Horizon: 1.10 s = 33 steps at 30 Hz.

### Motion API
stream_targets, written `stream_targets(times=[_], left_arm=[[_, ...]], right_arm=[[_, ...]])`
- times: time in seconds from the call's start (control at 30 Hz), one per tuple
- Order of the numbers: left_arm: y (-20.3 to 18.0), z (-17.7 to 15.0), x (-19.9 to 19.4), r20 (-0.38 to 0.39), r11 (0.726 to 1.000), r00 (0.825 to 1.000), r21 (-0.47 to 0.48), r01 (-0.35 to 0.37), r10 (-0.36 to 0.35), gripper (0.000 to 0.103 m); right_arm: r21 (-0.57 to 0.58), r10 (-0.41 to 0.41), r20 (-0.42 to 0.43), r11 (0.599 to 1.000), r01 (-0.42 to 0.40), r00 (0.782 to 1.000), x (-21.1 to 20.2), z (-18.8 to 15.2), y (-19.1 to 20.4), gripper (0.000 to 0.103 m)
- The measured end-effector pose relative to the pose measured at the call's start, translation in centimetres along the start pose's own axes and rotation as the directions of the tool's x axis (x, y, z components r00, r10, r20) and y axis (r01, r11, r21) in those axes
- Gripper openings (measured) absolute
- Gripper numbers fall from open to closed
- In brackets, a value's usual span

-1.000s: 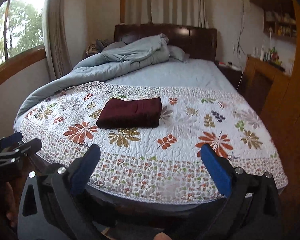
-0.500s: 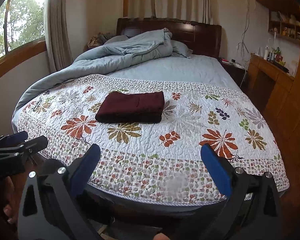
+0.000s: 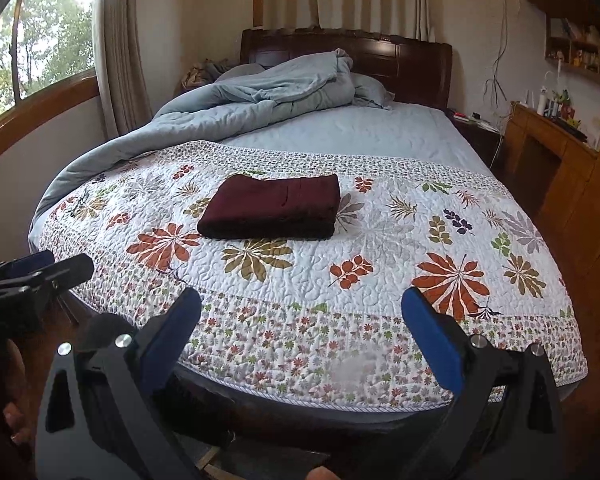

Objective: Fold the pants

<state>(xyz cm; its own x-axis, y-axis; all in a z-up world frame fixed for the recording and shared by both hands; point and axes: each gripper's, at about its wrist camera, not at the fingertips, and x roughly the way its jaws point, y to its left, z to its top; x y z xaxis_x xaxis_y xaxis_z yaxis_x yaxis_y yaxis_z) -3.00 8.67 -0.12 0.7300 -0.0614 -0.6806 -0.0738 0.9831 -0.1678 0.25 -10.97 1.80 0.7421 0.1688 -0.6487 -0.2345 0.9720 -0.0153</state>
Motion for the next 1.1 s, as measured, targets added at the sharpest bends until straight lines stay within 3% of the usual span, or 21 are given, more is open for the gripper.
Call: stream_targets(times=[0.27,0.77,1.1], left_arm=[[0.1,-0.4,0.5,-0.029,0.998,0.998,-0.002,-0.061,0.061,0.099],[-0.7,-0.4,-0.3,0.026,0.996,0.997,0.041,-0.073,0.072,0.099],[-0.3,-0.3,-0.2,-0.005,0.996,0.997,0.033,-0.083,0.083,0.099]], right_arm=[[0.004,0.002,-0.013,1.000,-0.002,1.000,0.5,-0.3,0.1,0.100],[0.019,0.007,-0.014,1.000,-0.007,1.000,0.7,-0.5,-0.1,0.100],[0.022,0.006,-0.010,1.000,-0.005,1.000,0.7,-0.5,0.0,0.100]])
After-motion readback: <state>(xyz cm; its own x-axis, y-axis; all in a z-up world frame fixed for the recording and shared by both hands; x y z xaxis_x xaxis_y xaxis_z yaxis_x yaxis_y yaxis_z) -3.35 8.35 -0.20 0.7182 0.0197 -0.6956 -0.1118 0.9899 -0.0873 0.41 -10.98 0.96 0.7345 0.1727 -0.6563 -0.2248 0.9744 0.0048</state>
